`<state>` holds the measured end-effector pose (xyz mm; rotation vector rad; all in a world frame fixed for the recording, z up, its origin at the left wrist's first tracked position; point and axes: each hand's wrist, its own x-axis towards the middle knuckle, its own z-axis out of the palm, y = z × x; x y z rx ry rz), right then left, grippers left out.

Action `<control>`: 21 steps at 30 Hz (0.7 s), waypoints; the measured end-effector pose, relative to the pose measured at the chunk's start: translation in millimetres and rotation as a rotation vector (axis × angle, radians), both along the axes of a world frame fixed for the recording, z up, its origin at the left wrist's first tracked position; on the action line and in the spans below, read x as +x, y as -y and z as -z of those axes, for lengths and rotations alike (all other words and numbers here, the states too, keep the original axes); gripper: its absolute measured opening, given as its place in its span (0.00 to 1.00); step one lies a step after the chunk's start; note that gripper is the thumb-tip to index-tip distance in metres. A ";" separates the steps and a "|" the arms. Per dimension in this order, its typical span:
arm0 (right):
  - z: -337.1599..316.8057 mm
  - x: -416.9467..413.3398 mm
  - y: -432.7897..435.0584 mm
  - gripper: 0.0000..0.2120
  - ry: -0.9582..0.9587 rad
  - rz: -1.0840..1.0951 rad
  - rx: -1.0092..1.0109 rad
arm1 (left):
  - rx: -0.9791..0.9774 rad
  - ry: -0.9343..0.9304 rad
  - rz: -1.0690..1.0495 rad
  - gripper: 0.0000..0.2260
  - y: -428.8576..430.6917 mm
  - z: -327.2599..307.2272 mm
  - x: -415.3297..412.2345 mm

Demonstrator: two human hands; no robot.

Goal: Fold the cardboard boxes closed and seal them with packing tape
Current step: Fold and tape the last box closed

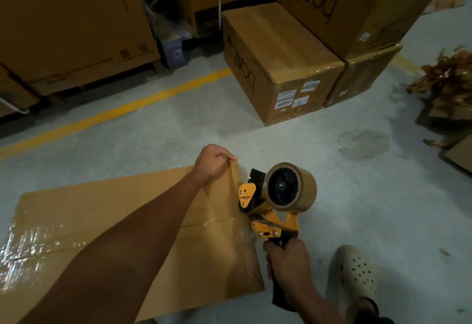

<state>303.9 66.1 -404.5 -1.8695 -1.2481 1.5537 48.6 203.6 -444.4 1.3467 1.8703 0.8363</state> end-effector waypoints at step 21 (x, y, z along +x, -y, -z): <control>-21.0 -11.0 -60.0 0.08 -0.057 -0.051 -0.043 | 0.199 -0.713 0.403 0.23 -8.8 11.8 -19.8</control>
